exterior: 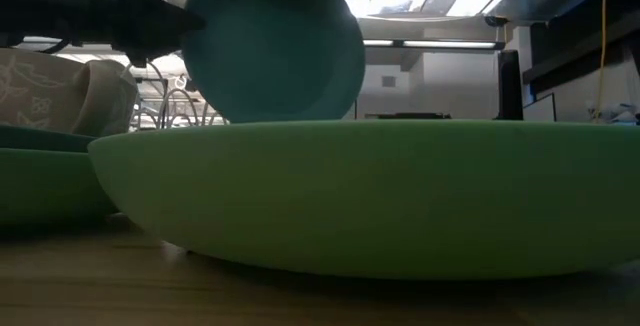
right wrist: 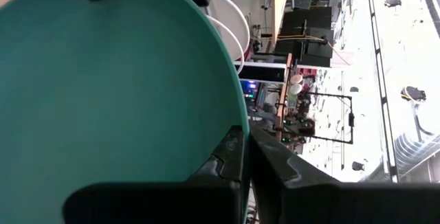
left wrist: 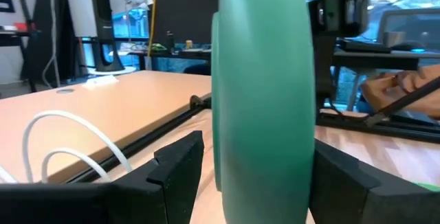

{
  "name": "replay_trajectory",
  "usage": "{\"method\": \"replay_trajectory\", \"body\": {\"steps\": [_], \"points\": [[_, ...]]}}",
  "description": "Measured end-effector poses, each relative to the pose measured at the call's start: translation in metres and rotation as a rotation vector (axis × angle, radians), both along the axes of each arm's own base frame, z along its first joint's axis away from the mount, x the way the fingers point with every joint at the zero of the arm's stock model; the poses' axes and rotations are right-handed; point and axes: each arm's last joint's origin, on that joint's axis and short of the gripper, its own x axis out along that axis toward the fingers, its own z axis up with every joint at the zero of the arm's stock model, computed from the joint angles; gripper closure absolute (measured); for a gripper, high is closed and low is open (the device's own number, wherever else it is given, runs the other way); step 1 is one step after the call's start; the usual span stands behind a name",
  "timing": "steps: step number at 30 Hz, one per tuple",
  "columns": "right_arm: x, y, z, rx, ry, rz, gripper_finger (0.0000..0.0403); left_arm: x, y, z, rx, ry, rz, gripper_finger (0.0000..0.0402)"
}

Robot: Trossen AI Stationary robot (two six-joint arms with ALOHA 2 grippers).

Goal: Sort dishes
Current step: Put the right dark green plate into the dish rack

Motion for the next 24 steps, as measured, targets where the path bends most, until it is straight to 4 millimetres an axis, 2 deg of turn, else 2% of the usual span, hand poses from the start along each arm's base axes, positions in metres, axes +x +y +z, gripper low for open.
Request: {"method": "replay_trajectory", "body": {"steps": [8, 19, 24], "points": [[-0.0002, -0.0006, 0.0001, -0.003, -0.001, -0.011, 0.0391, 0.0072, 0.0058, 0.0074, -0.003, -0.006, 0.049, 0.02], [-0.0012, -0.0019, 0.0005, -0.013, -0.013, -0.08, 0.039, 0.0073, 0.0083, 0.0095, -0.007, -0.018, 0.073, 0.0313], [-0.0013, -0.0015, 0.0004, 0.03, -0.044, -0.103, 0.0388, 0.0069, 0.009, 0.0107, -0.012, -0.031, 0.096, 0.034]]}}
